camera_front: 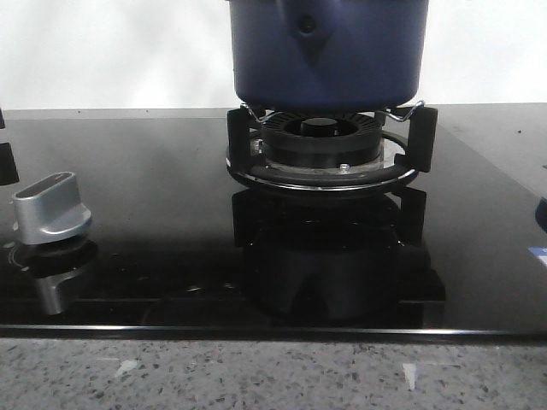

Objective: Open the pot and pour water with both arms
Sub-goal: 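Grasp the rim of the light blue bowl with the right gripper, then lift the bowl with the right gripper and move it over the pot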

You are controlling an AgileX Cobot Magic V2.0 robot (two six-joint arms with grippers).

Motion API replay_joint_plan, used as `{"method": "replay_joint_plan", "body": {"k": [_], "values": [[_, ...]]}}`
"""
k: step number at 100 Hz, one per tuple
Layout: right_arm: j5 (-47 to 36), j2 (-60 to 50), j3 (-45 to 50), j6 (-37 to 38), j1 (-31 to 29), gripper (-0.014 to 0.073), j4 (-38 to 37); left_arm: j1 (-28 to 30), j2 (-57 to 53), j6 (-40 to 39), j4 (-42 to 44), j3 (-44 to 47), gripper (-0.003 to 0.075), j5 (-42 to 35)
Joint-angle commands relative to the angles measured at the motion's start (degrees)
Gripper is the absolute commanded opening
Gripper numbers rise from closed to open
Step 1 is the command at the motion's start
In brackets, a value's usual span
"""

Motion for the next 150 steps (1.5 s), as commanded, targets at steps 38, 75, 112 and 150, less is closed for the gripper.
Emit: {"method": "replay_joint_plan", "body": {"k": [38, 75, 112, 150], "values": [[0.87, 13.58, -6.97, 0.06, -1.03, 0.0271, 0.06, 3.75, -3.64, -0.76, -5.56, -2.29, 0.0232, 2.13], [2.85, 13.93, -7.82, 0.06, -0.51, -0.0066, 1.77, 3.75, -3.64, -0.76, -5.56, -2.29, 0.0232, 1.92], [15.95, 14.57, -27.95, 2.04, 7.31, -0.0045, 1.32, 3.75, -3.64, -0.76, -5.56, -2.29, 0.0232, 1.57], [21.84, 22.13, -52.17, 4.62, 15.79, -0.0045, 3.14, 3.75, -3.64, -0.76, -5.56, -2.29, 0.0232, 1.28]]}}
